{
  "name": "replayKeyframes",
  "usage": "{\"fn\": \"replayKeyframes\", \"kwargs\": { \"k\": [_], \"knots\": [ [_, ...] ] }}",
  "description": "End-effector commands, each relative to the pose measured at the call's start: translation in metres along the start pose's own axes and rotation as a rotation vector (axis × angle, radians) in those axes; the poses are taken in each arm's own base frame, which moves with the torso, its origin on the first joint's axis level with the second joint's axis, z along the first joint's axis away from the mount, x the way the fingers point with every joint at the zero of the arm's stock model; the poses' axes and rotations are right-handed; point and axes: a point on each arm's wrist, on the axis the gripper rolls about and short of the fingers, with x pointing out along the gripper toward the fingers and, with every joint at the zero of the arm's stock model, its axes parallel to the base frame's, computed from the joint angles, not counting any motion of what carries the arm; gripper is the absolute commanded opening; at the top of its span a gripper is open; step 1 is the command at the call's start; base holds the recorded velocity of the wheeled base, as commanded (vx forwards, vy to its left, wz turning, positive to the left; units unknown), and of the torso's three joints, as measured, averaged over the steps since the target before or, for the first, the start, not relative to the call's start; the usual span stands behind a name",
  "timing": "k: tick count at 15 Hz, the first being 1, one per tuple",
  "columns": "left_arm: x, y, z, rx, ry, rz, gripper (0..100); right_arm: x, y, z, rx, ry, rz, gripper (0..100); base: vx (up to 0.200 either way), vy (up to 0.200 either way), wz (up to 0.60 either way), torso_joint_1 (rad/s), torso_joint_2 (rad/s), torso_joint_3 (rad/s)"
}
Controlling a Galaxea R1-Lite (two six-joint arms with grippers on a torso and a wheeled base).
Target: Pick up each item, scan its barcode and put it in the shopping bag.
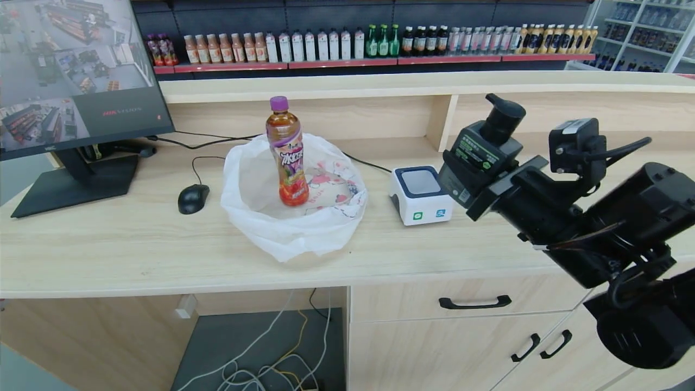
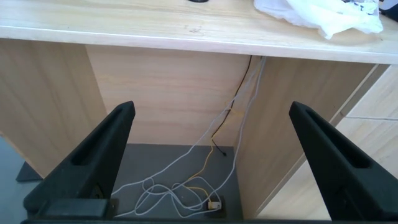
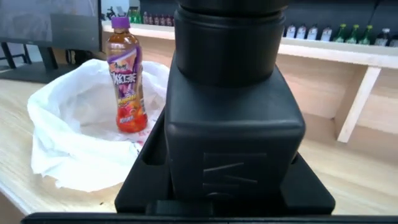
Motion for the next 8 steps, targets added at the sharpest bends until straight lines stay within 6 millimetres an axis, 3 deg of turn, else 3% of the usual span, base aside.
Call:
{"fn": "replayKeyframes", "kwargs": {
  "k": [1, 8],
  "knots": [
    [0.000, 0.000, 0.000, -0.001, 0.000, 0.001, 100, 0.019, -0.005, -0.015, -0.065, -0.009, 0.002, 0, 0.000, 0.000, 0.00, 0.000, 0.00, 0.000],
    [0.000, 0.000, 0.000, -0.001, 0.000, 0.001, 100, 0.056, -0.010, -0.030, -0.292, -0.101, 0.073, 0, 0.000, 0.000, 0.00, 0.000, 0.00, 0.000]
  ]
}}
